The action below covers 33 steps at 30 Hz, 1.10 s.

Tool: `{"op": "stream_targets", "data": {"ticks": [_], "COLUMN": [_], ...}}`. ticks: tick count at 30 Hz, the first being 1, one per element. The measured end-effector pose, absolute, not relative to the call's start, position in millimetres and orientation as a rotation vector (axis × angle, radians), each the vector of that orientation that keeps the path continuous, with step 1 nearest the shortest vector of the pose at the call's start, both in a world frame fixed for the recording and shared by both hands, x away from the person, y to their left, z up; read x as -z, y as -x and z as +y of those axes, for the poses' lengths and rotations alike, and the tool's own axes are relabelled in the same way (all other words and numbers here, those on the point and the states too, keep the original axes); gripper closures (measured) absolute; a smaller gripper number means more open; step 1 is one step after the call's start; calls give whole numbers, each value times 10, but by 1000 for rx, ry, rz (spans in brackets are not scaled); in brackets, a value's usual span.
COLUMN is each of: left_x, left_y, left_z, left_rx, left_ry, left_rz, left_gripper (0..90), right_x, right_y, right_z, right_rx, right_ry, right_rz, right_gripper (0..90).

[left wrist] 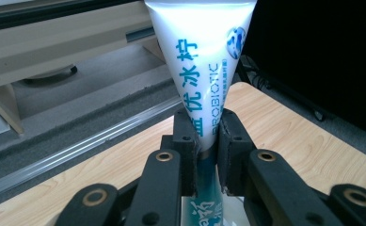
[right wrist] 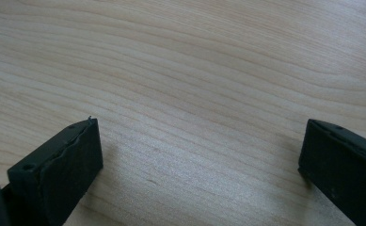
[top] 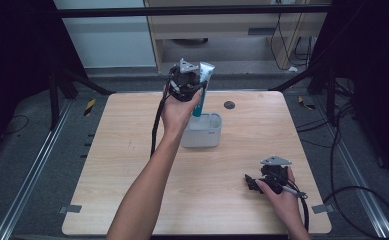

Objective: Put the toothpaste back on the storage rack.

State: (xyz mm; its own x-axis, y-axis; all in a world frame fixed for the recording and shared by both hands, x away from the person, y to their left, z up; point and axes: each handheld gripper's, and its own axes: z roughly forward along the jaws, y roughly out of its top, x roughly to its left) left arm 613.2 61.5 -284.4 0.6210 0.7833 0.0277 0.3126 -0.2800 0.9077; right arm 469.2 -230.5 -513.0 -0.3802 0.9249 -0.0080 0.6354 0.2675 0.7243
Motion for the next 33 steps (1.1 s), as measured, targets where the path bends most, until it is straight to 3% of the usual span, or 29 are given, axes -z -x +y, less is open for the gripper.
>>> {"op": "stream_targets", "data": {"ticks": [33], "left_x": [3161], "left_y": [-6111], "left_z": [714], "left_rx": [-644], "left_ry": [-1785], "left_rz": [840], "left_gripper": [792], "right_x": [5125], "right_y": [-4686], "right_z": [-2301], "right_rx": [-898], "right_ry": [-1420], "right_rz": [2116], "right_gripper": [3]}}
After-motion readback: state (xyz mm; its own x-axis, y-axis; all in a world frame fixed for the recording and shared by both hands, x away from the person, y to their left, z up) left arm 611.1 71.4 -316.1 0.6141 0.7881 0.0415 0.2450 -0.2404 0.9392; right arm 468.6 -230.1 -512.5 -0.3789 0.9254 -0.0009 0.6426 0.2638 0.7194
